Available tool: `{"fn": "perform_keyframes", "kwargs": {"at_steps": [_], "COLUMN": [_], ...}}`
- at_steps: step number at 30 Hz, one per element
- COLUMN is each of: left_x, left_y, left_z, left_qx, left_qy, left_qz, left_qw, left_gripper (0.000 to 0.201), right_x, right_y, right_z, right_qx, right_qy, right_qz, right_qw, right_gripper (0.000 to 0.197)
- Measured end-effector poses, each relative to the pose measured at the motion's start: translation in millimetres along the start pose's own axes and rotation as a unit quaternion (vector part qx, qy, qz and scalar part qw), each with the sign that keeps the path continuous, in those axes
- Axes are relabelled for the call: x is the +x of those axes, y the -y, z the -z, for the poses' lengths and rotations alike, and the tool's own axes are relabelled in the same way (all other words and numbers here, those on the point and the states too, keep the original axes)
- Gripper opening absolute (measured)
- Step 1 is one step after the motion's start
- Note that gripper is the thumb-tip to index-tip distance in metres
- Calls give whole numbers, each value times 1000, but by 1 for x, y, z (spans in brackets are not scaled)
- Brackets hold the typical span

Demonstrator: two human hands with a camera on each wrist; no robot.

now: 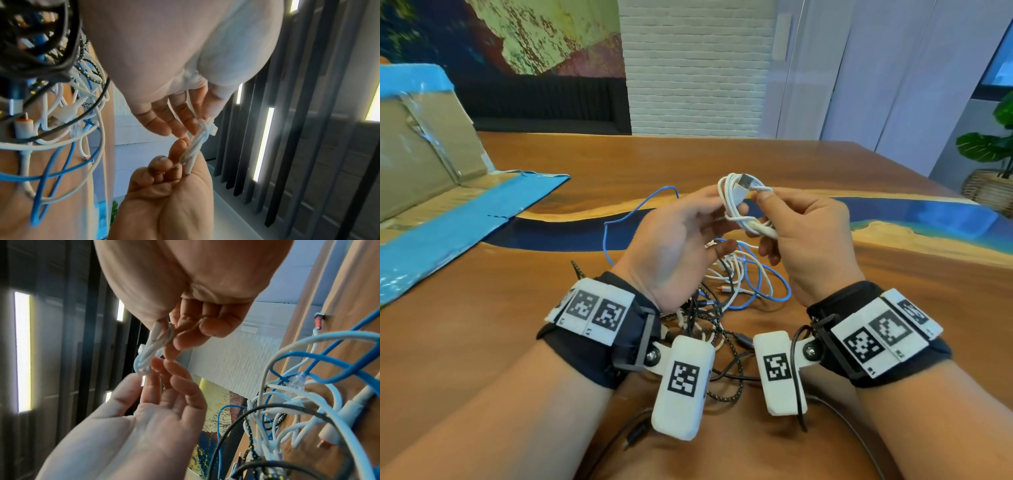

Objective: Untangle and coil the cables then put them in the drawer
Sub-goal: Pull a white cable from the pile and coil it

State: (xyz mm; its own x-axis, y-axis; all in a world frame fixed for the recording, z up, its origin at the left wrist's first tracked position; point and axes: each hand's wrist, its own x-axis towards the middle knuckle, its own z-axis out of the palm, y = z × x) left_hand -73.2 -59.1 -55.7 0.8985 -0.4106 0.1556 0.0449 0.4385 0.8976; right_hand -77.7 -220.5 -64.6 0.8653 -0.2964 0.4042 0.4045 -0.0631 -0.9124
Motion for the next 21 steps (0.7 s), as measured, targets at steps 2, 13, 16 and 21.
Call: {"fn": "perform_keyframes", "kwargs": {"at_steps": [2, 13, 16, 21], "left_x": [0, 11, 12, 11], "left_y": [-1, 2, -2, -2], "left_z": [0, 13, 17, 19], "left_qx": [-12, 64, 44, 72], "left_qy": [-18, -172, -160, -148], "left_qz": [-13, -39, -17, -13], "left_qw": [1000, 982, 986, 986], "left_gripper": [20, 24, 19, 20], "right_x": [-1, -4, -1, 1], "right_y": [0, -7, -5, -6], "right_z": [-1, 1, 7, 11], "right_qx": [-16, 79, 95, 104], "right_qy": [4, 113, 118, 114], "right_qz": [15, -69, -85, -98], "right_qw": [1000, 988, 985, 983], "right_gripper": [14, 8, 10, 10]}}
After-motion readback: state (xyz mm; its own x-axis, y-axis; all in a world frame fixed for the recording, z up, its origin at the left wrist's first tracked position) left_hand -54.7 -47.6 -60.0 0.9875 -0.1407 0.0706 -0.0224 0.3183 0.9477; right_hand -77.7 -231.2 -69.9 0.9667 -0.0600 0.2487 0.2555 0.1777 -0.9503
